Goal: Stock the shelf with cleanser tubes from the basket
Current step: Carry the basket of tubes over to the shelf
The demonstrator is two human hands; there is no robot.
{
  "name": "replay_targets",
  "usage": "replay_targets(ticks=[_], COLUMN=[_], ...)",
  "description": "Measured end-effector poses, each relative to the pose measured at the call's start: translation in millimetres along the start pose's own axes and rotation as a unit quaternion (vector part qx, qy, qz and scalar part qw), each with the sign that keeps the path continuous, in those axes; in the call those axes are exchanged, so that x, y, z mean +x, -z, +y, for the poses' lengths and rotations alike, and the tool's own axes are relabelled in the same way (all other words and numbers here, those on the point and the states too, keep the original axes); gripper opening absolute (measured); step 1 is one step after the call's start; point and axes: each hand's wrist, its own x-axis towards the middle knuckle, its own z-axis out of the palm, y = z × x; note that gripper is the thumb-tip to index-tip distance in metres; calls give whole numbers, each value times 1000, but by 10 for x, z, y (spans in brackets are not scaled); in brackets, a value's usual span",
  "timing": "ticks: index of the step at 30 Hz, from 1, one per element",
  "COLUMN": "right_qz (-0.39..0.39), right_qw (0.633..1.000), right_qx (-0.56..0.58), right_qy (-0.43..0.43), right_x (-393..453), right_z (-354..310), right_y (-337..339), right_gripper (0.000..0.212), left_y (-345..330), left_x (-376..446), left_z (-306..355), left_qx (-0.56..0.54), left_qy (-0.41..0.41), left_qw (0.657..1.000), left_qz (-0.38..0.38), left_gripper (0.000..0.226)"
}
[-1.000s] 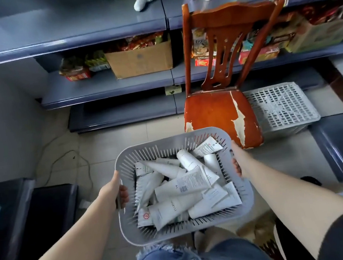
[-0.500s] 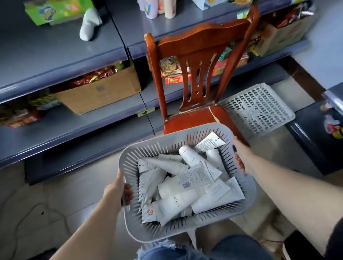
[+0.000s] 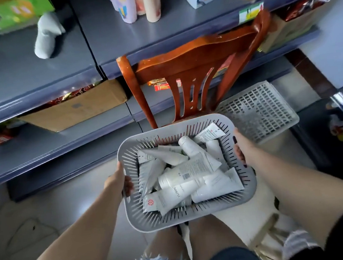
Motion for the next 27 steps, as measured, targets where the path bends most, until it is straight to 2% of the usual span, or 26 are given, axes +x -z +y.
replay_targets(ticks=[6, 17, 27], right_qz=[-15, 22, 26], right_qw=[1000, 998, 999], right_qx=[-8, 9, 16], right_qy=[-5, -63, -30], right_x=[481, 1091, 1560], right_z=[-318, -658, -408], right_y=[50, 10, -75], right_gripper=[64, 58, 57], left_y=[-390, -854, -1008], left_x=[254, 681, 919], left_z=[246, 496, 491], left_qx=[-1, -14, 11], left_qy=[18, 41, 36], left_qw=[1000, 999, 999], left_qz=[13, 12, 23], left_gripper=[68, 67, 69])
